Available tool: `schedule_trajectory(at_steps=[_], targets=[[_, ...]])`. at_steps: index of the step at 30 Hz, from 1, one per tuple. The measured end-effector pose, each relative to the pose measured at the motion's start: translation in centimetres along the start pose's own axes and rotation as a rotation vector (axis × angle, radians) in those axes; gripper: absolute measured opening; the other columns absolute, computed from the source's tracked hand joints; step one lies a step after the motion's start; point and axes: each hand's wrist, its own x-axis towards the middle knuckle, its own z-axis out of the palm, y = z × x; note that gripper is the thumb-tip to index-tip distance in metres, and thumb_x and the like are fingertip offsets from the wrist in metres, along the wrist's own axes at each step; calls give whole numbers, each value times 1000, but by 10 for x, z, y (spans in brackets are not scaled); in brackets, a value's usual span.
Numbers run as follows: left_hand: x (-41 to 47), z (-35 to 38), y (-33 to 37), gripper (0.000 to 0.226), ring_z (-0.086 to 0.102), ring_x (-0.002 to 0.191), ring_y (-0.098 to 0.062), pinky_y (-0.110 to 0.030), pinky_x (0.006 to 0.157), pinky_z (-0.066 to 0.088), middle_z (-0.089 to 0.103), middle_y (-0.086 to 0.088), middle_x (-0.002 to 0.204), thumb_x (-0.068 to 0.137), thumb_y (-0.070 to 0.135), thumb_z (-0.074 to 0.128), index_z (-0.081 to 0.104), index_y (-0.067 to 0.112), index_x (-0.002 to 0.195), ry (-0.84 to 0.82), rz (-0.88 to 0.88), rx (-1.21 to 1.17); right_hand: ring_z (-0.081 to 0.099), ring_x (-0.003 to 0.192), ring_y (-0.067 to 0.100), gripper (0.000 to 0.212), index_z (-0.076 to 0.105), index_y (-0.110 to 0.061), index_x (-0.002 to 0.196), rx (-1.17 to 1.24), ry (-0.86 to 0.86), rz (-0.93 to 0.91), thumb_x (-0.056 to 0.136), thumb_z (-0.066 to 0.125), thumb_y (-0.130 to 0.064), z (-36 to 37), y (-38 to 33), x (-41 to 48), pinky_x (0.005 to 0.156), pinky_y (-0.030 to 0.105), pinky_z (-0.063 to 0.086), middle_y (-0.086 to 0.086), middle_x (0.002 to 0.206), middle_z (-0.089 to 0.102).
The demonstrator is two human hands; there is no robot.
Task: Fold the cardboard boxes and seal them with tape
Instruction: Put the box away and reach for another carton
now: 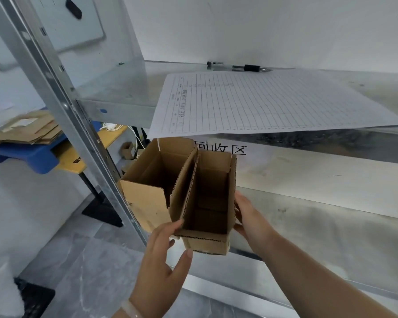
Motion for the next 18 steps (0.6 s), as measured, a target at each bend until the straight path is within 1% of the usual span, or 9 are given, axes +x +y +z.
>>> schedule_trajectory(at_steps=[2,5,7,8,10,12,13,15,18], targets=[[1,-7,-2,38,30,119,20,-3,94,23,20,52,123,86,62,43,35,58,123,-43,50,97,42,131,16,69,44,-48,136,3,-28,19,77,38,-84,2,0,5,114,46,34,-13,139,49],[3,-17,-2,49,16,124,23,-12,103,14,12,49,133,83,71,26,29,58,130,-60,130,217,42,133,14,71,43,-45,138,22,-35,9,78,39,-84,7,-4,3,114,44,34,-12,143,48],[8,-23,1,52,12,127,23,-15,104,14,13,42,139,87,69,25,27,54,136,-48,206,270,40,136,16,78,38,-44,141,-21,-31,10,75,36,-84,8,-4,-4,115,45,32,-12,146,44],[12,-25,5,52,13,129,21,-18,103,17,19,36,143,89,66,26,28,50,139,-39,251,284,38,138,16,81,36,-45,143,-61,-36,-1,73,35,-86,8,-4,-9,116,46,30,-12,148,42],[23,-27,18,52,20,133,10,-23,104,23,30,21,147,93,58,33,33,40,142,-30,367,308,34,139,12,76,32,-48,144,-172,-25,-71,78,29,-85,6,-4,-25,118,46,27,-16,152,36],[37,-20,37,52,29,137,-3,-29,106,30,36,12,148,94,50,39,38,32,142,-54,488,306,33,134,4,56,34,-50,141,-261,48,-180,90,30,-72,-3,-7,-47,116,37,25,-21,148,36],[44,-13,47,52,32,137,-8,-31,108,31,39,9,147,93,48,41,41,30,142,-71,549,310,32,133,2,51,34,-50,142,-314,111,-233,94,34,-64,-12,-6,-58,114,31,24,-23,146,36],[55,7,69,53,33,138,-14,-35,111,31,39,6,147,92,47,42,42,28,141,-110,655,363,30,136,-2,53,33,-49,145,-470,240,-312,94,42,-60,-36,-2,-83,113,27,25,-26,149,31],[65,46,98,56,33,139,-20,-40,112,29,37,2,150,90,49,46,41,28,141,-184,754,443,21,141,-6,60,27,-50,147,-754,458,-350,91,46,-60,-79,7,-120,114,25,27,-30,154,20]])
